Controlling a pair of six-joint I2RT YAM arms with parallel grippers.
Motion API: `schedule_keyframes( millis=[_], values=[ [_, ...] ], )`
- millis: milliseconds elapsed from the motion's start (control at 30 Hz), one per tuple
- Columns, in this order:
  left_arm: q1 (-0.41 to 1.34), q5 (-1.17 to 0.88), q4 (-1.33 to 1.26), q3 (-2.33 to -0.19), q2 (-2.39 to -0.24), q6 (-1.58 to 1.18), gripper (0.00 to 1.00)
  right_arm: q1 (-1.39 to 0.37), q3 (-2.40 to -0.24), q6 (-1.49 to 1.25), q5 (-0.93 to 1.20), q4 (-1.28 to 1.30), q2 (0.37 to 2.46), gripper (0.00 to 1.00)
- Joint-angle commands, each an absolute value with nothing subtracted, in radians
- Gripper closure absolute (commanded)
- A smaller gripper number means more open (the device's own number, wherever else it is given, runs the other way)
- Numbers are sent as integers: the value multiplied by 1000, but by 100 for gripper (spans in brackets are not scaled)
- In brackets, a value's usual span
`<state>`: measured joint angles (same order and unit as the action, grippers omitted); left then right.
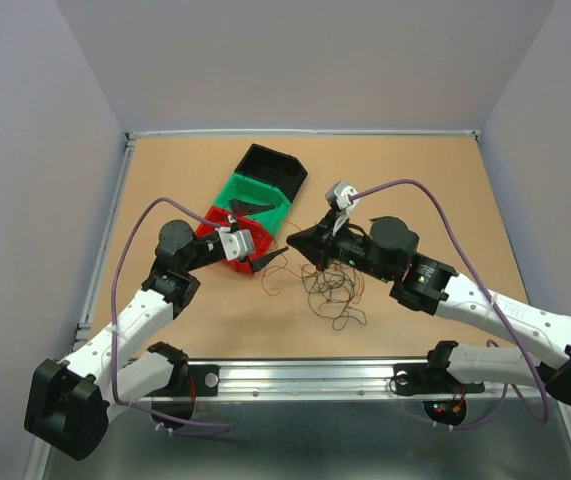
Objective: Untangle the cables
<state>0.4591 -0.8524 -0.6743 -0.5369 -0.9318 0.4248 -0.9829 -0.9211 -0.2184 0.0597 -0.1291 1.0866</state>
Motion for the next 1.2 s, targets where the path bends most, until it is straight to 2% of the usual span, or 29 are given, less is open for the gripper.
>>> schedule_keyframes(
  millis=[0, 233, 433, 933, 1033, 1067, 1100, 1133, 1167],
  values=[
    [460, -816, -621, -611, -917, 446, 1, -983, -991, -173, 71, -137, 1068, 96],
    [449, -856, -483, -689, -900, 428, 1, -983, -989, -144, 5, -126, 1075, 96],
    [449, -976, -347, -741, -940, 495, 1, -983, -996, -124, -64, -126, 1086, 96],
    [449, -976, -321, -804, -1134, 488, 1, -982, -1048, -126, -6, -126, 1118, 96],
    [449, -960, -321, -815, -1152, 491, 40, -982, -1040, -132, -6, -127, 1114, 96],
    [449, -950, -322, -815, -1152, 486, 69, -983, -1034, -135, -6, -127, 1109, 96],
    [449, -933, -334, -812, -1147, 483, 82, -983, -1010, -147, -11, -127, 1095, 96],
    [449, -922, -342, -804, -1143, 466, 100, -983, -994, -165, -32, -129, 1085, 96],
    [449, -898, -371, -798, -1131, 454, 100, -983, -947, -175, -49, -139, 1060, 94]
  ],
)
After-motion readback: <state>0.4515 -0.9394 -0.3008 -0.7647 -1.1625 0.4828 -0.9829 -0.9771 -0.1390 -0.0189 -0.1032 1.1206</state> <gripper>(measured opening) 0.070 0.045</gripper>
